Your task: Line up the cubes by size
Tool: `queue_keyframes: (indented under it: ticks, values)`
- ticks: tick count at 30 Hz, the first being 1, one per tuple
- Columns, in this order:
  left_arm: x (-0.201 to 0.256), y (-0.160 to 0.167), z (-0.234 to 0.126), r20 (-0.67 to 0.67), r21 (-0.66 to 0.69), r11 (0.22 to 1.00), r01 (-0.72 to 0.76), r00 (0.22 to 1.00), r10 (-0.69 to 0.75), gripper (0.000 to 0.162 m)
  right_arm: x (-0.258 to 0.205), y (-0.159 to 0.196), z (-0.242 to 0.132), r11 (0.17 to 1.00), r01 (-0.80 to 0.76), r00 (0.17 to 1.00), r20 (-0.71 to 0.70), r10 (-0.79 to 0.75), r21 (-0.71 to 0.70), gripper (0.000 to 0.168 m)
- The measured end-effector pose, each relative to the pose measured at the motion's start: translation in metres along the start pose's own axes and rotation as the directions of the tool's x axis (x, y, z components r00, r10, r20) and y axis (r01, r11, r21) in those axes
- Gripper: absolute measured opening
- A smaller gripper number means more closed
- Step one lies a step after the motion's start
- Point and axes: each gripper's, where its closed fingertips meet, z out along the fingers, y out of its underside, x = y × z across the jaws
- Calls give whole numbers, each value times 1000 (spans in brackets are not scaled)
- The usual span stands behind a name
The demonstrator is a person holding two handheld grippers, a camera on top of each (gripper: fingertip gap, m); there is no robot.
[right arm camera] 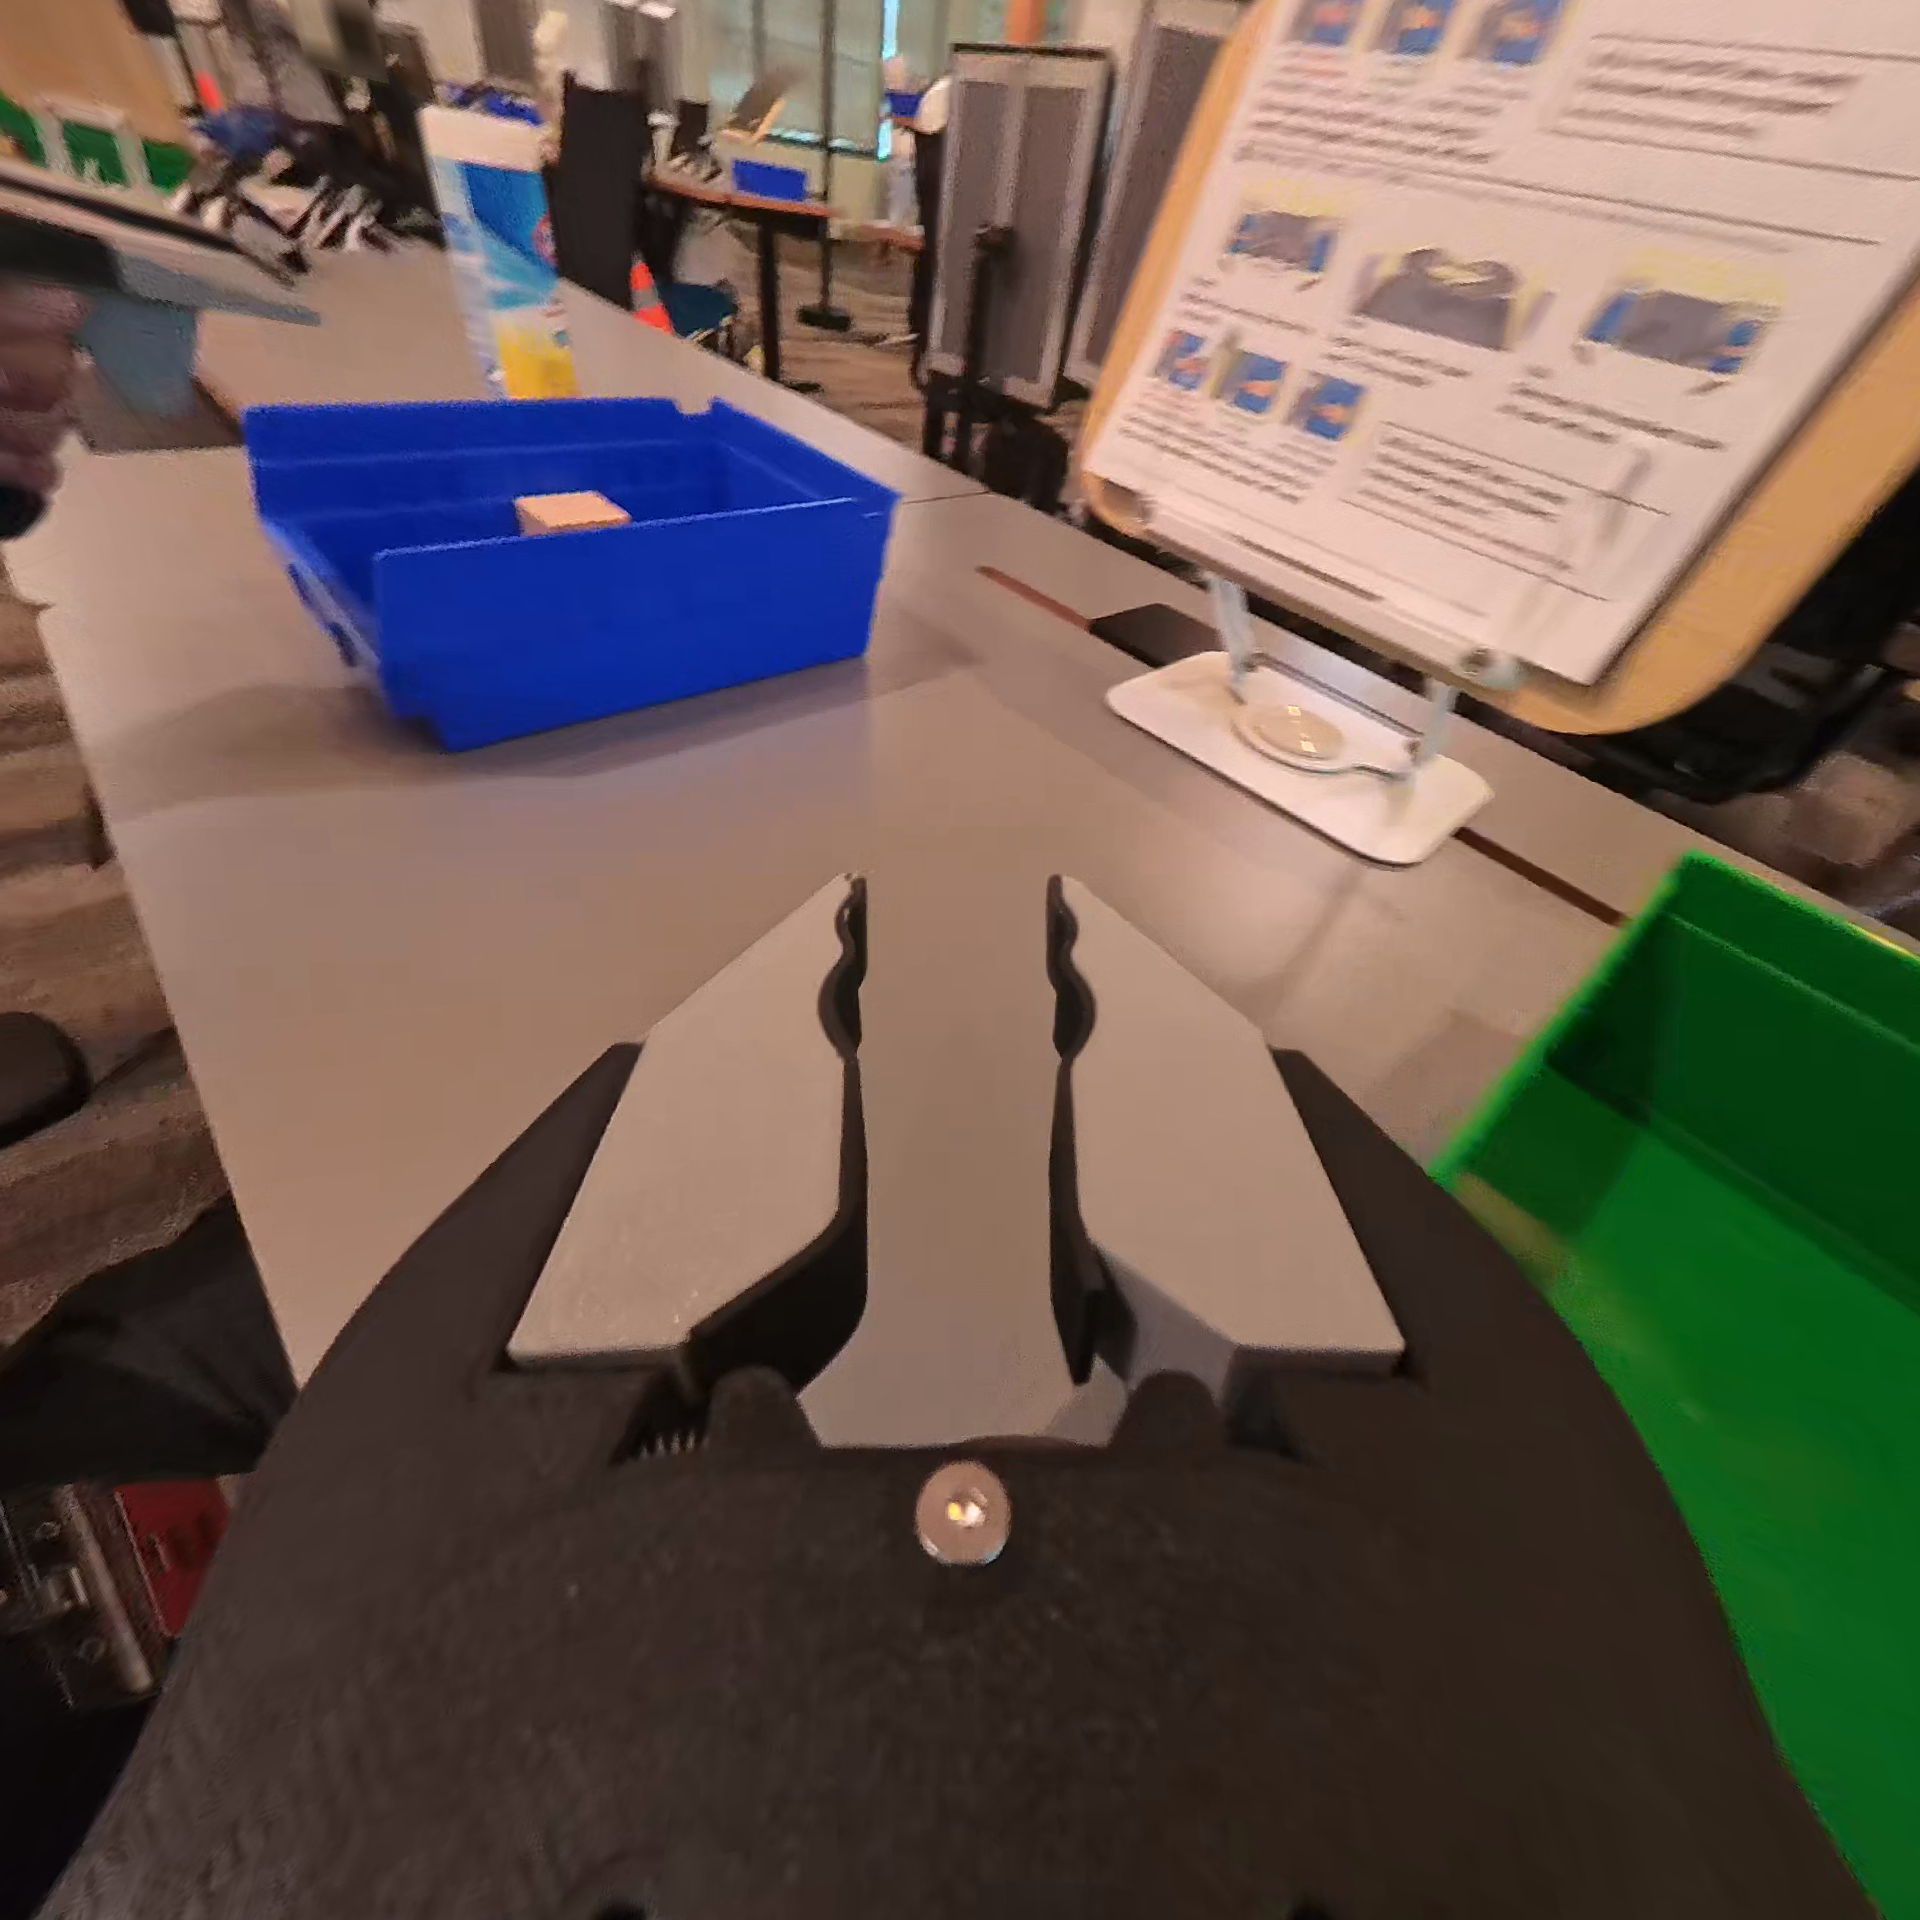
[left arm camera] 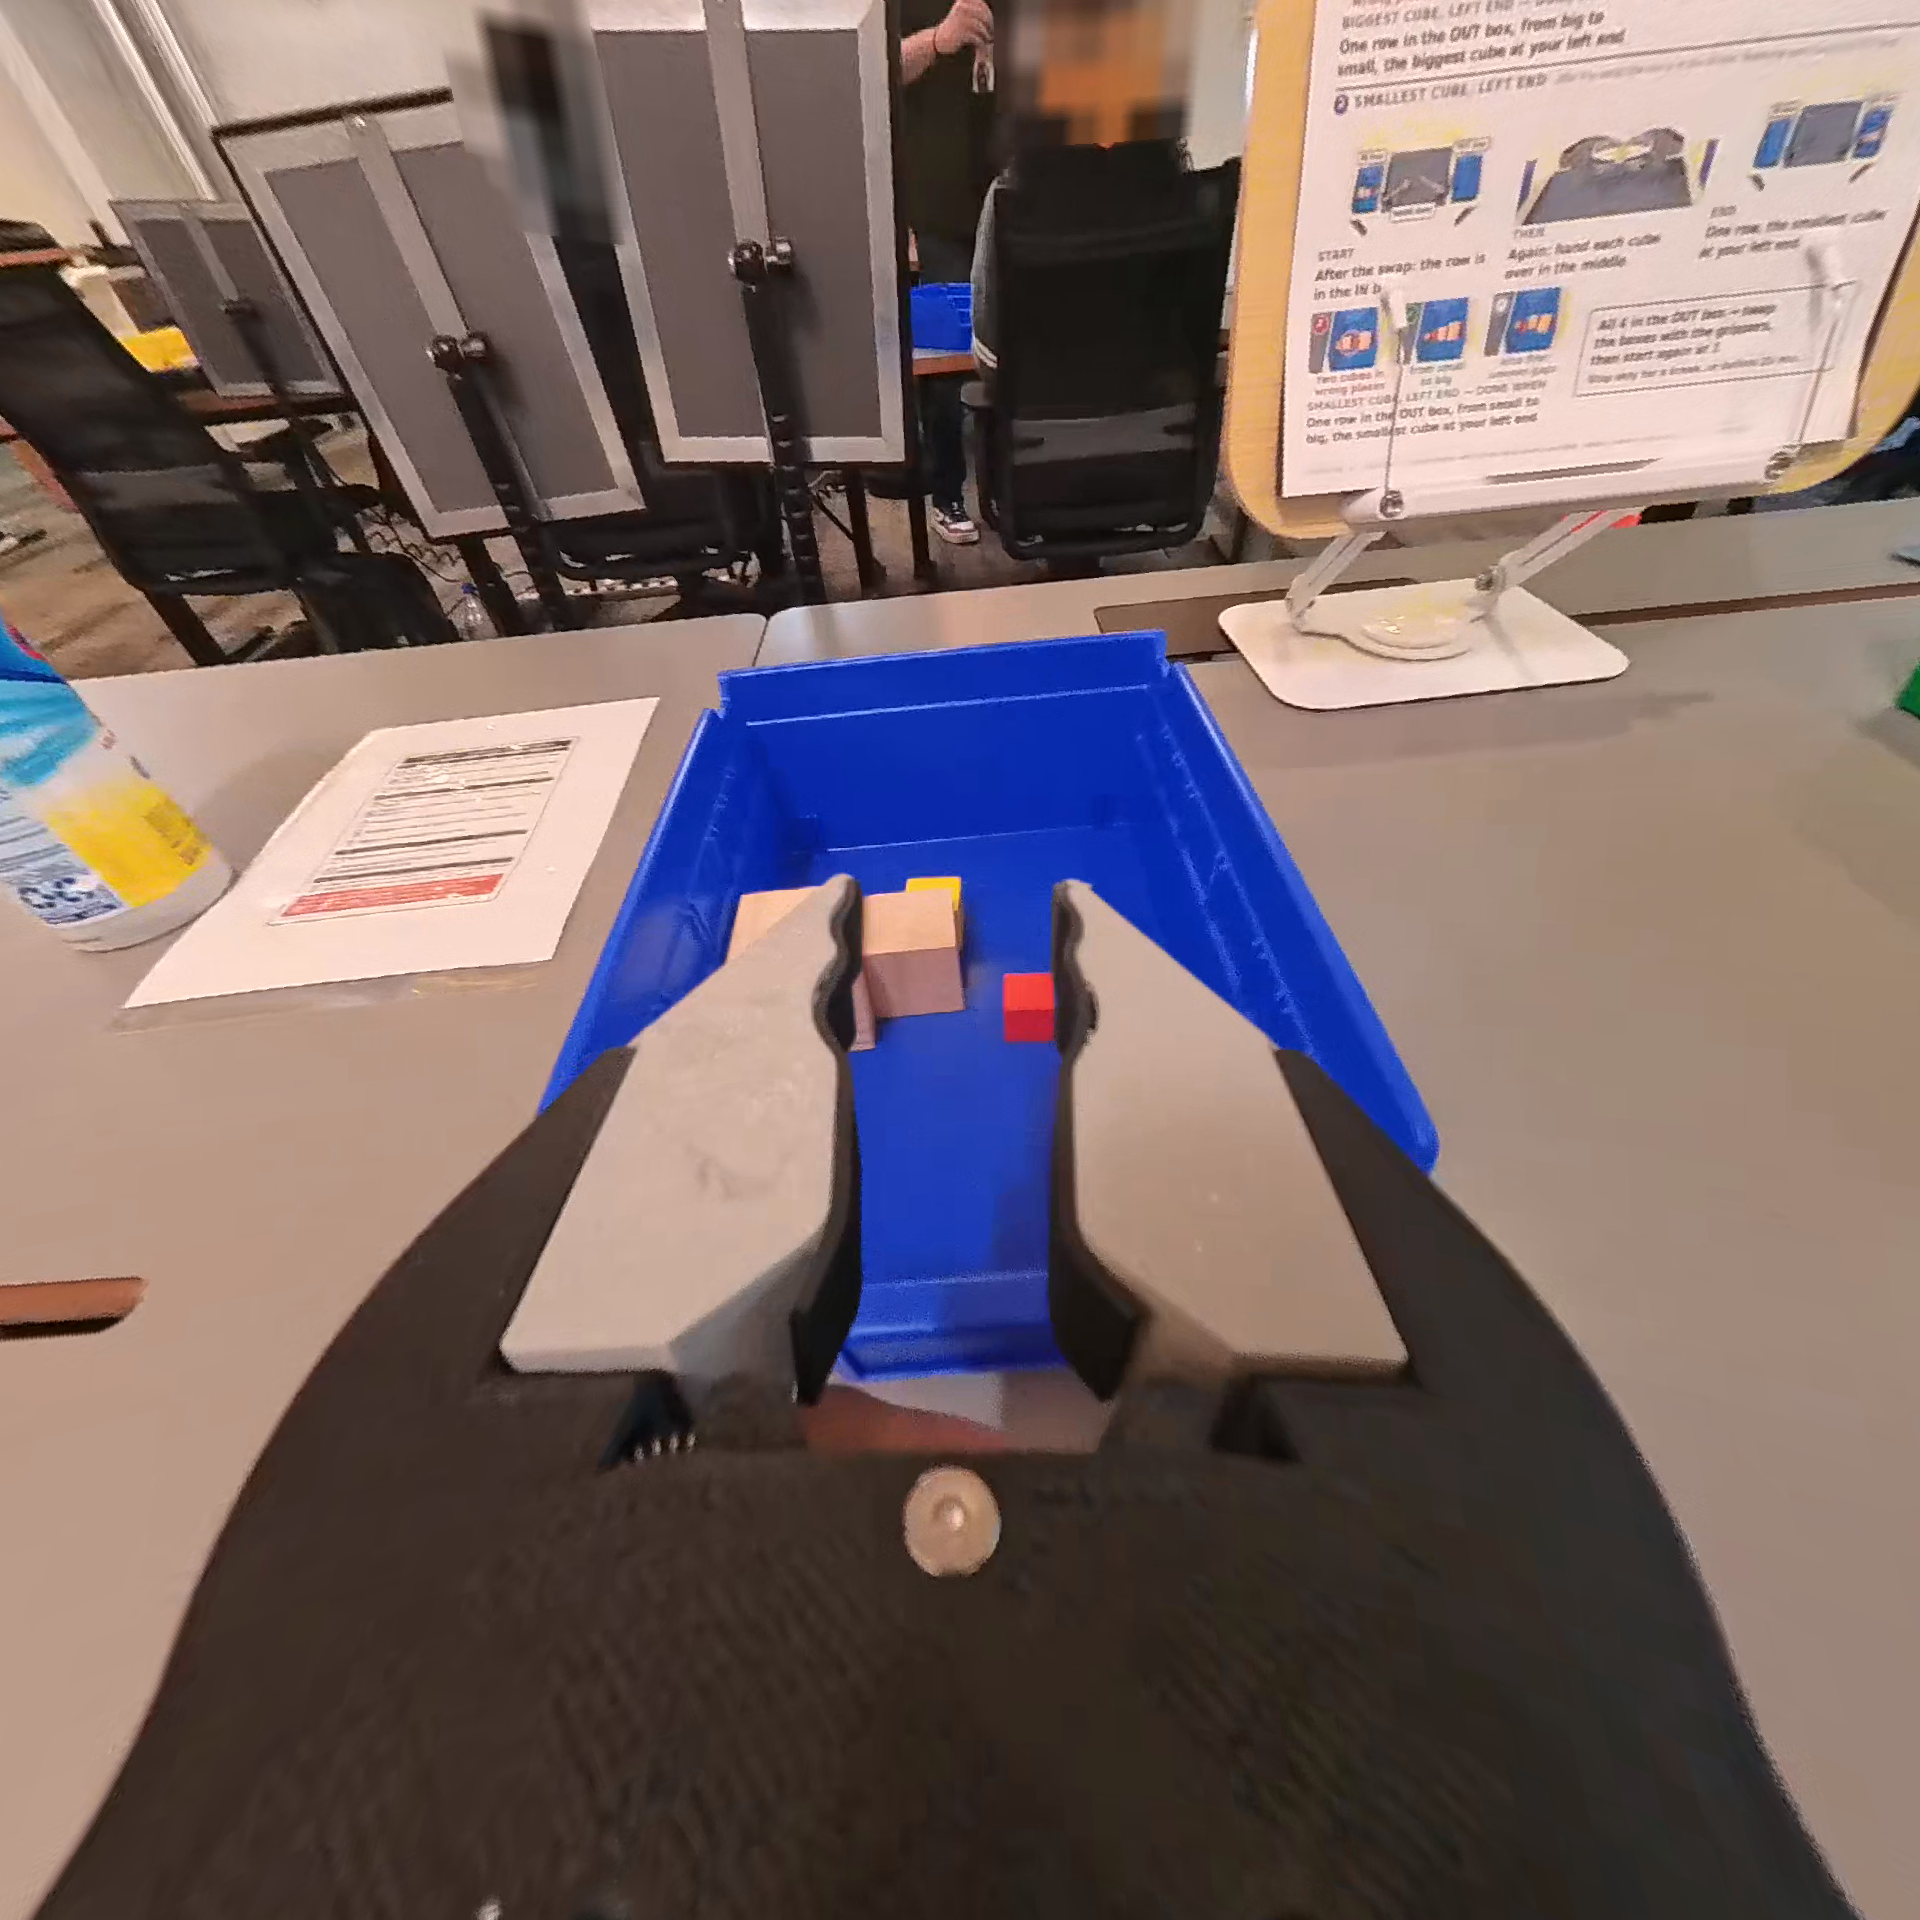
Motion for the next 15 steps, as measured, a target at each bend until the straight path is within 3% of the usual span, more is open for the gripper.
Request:
queue_keyframes:
  ticks: [5, 10, 15]
  values:
    - [9, 11, 19, 14, -24, 1000, 8, 1000, -8, 35, -37, 4, 62, 997, 51, 993, 107, -46, -50, 33]
    - [14, 15, 32, 20, -37, 999, 15, 1000, -15, 36, -26, 17, 121, 994, 95, 992, 87, -89, -62, 34]
    - [19, 18, 35, 7, -44, 999, -19, 1000, 20, 36, -7, 50, 138, 988, 81, 996, 51, -74, -131, 35]
